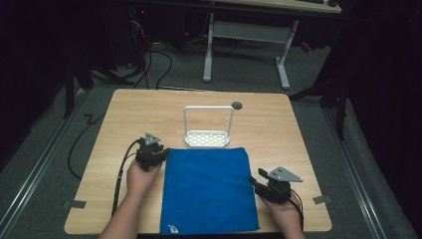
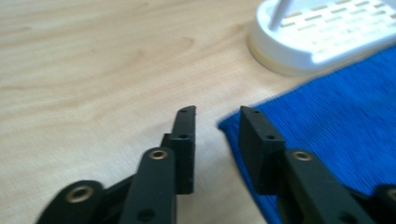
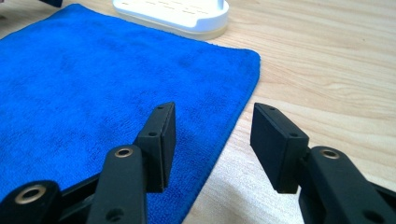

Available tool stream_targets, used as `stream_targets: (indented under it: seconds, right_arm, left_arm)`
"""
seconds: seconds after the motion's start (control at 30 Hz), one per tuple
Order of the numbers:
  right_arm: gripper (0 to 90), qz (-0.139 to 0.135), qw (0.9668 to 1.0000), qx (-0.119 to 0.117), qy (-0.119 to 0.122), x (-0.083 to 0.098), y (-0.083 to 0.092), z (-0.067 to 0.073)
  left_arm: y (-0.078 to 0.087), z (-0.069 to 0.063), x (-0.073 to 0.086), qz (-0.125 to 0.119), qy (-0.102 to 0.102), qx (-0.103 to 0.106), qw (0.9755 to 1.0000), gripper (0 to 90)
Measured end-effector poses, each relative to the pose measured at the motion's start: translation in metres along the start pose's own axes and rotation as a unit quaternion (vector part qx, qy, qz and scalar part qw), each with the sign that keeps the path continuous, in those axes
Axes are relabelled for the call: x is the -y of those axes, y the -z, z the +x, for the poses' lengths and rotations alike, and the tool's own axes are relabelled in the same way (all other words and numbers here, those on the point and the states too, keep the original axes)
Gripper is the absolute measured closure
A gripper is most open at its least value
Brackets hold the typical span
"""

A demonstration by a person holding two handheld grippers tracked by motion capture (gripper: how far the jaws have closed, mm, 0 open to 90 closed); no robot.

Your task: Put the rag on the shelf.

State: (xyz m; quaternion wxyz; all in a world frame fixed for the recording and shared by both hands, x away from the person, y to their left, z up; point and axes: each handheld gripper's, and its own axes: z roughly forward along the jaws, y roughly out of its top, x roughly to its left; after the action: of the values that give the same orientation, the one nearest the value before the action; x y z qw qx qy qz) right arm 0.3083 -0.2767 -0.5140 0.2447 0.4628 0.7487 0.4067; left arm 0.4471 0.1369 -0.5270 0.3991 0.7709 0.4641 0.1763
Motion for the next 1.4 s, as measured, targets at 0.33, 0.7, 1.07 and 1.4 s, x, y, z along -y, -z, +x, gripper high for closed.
stream_targets:
  seconds: [0.33, 0.7, 1.07, 1.4]
  right_arm:
    - [48.9, 0.008, 0.9997, 0.021, -0.006, -0.02, -0.008, 0.004]
    - [53.8, 0.05, 0.9978, 0.033, -0.029, -0.045, -0.048, -0.015]
    - [57.4, 0.076, 0.9947, 0.043, -0.054, -0.056, -0.093, -0.034]
    - [57.8, 0.089, 0.9939, 0.05, -0.041, -0.055, -0.104, -0.031]
  left_arm:
    - [-0.014, 0.0, -0.004, 0.026, 0.006, 0.038, 0.9989, 66.0]
    - [-0.014, -0.005, -0.003, 0.029, -0.001, 0.059, 0.9979, 60.9]
    - [-0.014, -0.013, -0.001, 0.026, -0.031, 0.032, 0.9987, 72.7]
    - [-0.013, -0.014, -0.001, 0.028, -0.033, 0.038, 0.9983, 77.9]
